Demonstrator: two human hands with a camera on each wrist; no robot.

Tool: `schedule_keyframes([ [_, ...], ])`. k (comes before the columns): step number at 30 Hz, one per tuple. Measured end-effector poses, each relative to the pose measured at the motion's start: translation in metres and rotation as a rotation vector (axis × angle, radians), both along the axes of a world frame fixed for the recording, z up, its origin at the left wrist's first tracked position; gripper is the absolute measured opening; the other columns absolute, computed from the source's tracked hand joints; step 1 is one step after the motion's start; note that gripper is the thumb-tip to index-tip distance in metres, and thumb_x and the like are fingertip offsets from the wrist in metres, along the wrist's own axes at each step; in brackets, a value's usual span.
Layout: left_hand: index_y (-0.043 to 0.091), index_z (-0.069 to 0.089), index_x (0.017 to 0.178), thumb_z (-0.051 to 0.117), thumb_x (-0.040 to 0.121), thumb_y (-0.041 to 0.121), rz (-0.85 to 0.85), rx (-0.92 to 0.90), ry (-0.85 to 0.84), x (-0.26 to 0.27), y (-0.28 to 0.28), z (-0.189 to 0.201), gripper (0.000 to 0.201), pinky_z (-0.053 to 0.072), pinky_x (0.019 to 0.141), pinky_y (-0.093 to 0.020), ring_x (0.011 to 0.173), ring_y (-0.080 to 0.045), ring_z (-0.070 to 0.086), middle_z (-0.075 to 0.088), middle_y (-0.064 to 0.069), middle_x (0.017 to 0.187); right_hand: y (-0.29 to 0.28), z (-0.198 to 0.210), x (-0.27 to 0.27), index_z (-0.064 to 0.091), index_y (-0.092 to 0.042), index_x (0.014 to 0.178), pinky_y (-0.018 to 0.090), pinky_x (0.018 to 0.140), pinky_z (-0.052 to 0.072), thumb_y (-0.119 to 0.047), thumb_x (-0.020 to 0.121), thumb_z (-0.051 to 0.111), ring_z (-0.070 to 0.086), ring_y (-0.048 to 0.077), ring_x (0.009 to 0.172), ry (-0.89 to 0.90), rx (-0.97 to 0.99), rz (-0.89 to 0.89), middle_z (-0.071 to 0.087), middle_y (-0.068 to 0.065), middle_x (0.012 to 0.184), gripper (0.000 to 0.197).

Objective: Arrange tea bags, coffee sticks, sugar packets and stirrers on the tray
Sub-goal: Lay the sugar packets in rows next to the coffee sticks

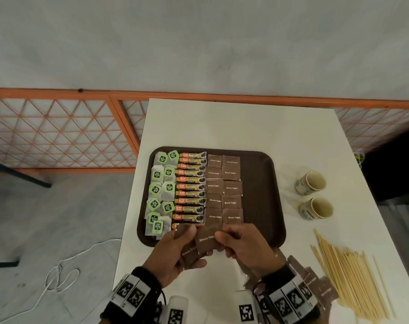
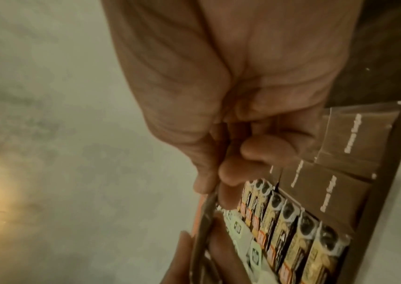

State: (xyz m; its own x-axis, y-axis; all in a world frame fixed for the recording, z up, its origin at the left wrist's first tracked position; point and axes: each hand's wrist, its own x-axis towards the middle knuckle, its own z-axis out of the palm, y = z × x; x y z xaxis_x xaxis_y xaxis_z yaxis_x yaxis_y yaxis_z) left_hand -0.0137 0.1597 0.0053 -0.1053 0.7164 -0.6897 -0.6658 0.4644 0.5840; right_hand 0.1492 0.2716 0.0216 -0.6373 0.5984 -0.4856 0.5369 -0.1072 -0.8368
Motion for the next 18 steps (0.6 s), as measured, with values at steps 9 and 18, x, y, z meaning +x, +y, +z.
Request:
schedule_keyframes([
  [9, 0.004, 0.062, 0.118, 0.067, 0.085, 0.000, -0.074, 0.056, 0.132, -0.002, 0.002, -0.008, 0.033, 0.058, 0.062, -0.036, 0.084, -0.033, 0.071, 0.072, -0.023, 0.099, -0.003, 0.006, -0.005, 0.073, -0.024, 0.089, 0.018, 0.056, 0.048, -0.018, 0.092, 0.066, 0.058, 0.007, 0.058, 0.032, -0.030, -0.018, 0.070, -0.006, 0.069, 0.010],
  [18, 0.006, 0.060, 0.116, 0.059, 0.092, -0.002, 0.094, -0.024, 0.031, -0.023, -0.006, -0.019, 0.026, 0.060, 0.069, -0.044, 0.084, -0.037, 0.071, 0.072, -0.024, 0.093, 0.115, -0.018, -0.044, 0.073, -0.010, 0.099, 0.025, 0.062, 0.053, -0.008, 0.094, 0.062, 0.060, 0.012, 0.063, -0.055, 0.007, -0.336, 0.074, 0.009, 0.087, 0.012],
])
